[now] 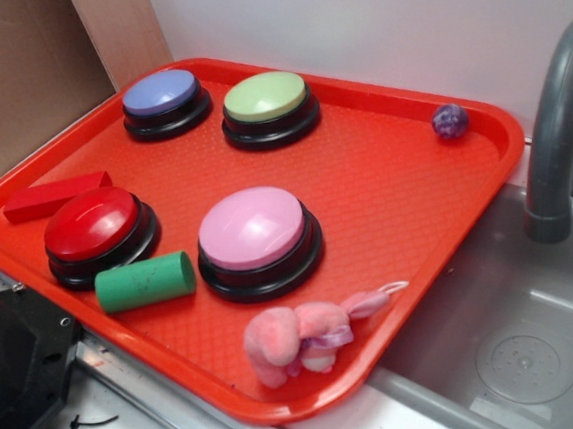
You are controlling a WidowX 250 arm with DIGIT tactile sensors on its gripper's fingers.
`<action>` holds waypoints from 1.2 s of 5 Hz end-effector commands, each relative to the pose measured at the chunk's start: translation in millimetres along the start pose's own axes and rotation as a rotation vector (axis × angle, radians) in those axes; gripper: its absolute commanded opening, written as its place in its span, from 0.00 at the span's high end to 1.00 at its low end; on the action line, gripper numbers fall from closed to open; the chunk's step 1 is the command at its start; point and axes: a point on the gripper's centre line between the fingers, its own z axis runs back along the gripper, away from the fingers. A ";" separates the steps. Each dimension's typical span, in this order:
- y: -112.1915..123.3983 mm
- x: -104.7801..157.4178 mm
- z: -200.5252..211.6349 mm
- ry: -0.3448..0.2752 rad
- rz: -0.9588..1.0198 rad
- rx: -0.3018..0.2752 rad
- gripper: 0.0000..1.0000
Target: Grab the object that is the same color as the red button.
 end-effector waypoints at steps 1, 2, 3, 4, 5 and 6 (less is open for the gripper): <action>0.0 0.0 0.0 0.000 0.000 0.000 0.00; 18.8 -1.4 -10.2 -0.032 -0.093 0.006 0.00; 42.2 -1.3 -24.2 -0.043 -0.167 -0.002 0.00; 70.6 -1.0 -48.5 -0.076 -0.328 -0.046 0.00; 100.4 0.8 -75.0 -0.072 -0.460 -0.011 0.00; 123.6 4.9 -106.0 -0.090 -0.578 -0.050 0.00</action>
